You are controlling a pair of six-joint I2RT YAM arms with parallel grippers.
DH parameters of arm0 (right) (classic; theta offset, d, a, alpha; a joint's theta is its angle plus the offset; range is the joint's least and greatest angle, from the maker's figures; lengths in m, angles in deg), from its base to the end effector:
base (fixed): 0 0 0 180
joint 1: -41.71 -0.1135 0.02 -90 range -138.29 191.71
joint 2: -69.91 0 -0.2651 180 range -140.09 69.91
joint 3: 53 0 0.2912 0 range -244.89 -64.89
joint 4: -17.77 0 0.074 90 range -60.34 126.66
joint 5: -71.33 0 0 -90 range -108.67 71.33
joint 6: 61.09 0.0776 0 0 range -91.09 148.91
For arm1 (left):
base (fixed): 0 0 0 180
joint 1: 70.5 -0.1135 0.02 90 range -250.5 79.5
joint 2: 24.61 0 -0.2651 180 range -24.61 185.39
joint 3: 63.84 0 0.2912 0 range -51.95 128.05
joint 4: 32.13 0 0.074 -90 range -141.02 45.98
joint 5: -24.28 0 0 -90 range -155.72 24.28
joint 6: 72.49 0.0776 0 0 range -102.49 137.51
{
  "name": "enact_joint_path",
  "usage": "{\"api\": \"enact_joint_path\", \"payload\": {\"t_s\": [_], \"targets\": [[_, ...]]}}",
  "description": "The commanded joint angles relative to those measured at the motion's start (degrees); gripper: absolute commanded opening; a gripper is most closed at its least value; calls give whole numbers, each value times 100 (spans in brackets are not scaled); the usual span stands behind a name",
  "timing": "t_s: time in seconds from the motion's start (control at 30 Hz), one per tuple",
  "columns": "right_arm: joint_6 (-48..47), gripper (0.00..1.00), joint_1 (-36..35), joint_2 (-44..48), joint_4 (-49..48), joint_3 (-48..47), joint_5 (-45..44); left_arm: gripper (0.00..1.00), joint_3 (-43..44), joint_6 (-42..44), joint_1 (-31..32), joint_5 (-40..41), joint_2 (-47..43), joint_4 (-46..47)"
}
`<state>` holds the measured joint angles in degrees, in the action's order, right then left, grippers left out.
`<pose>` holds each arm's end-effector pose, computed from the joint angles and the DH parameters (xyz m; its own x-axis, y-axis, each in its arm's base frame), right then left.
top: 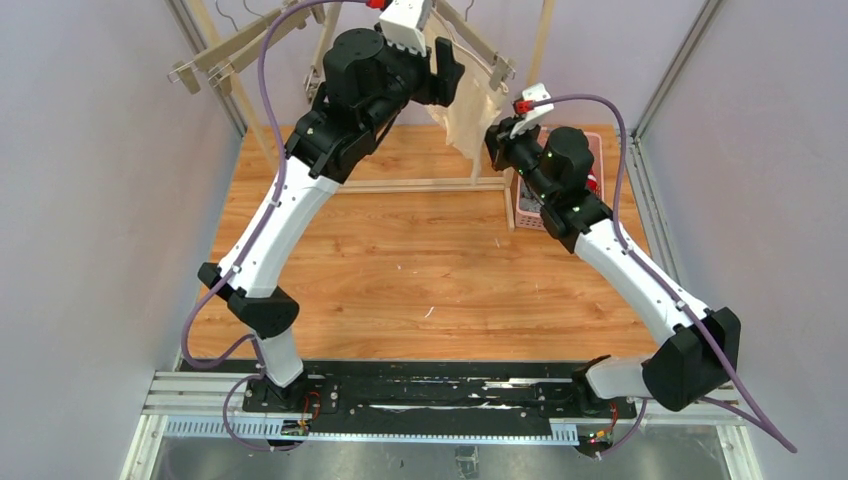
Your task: Remove the underwear clipped to the hanger
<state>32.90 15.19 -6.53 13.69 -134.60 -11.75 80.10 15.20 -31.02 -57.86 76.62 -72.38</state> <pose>0.3510 0.1856 0.4217 0.1051 0.1296 -0.9860 -0.5583 0.8281 0.0494 0.3435 -0.2692 0.5775 0.0120 -0.0616 -0.9980 0.5253 0.8497 -0.0461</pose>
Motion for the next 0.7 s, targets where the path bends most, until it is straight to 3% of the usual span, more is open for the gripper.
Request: {"api": "enact_joint_path", "payload": {"t_s": [0.0,0.17,0.47,0.67], "targets": [[-330,1,-247,89,-93,100,-142,72,516,73,51,451,326,243],[-446,1,-374,71,14,119,-147,73,1078,162,51,552,735,183],[-729,0,-490,417,170,553,-258,87,981,598,29,1039,863,606],[-861,1,-518,703,251,905,-298,89,936,471,-174,937,891,834]]}}
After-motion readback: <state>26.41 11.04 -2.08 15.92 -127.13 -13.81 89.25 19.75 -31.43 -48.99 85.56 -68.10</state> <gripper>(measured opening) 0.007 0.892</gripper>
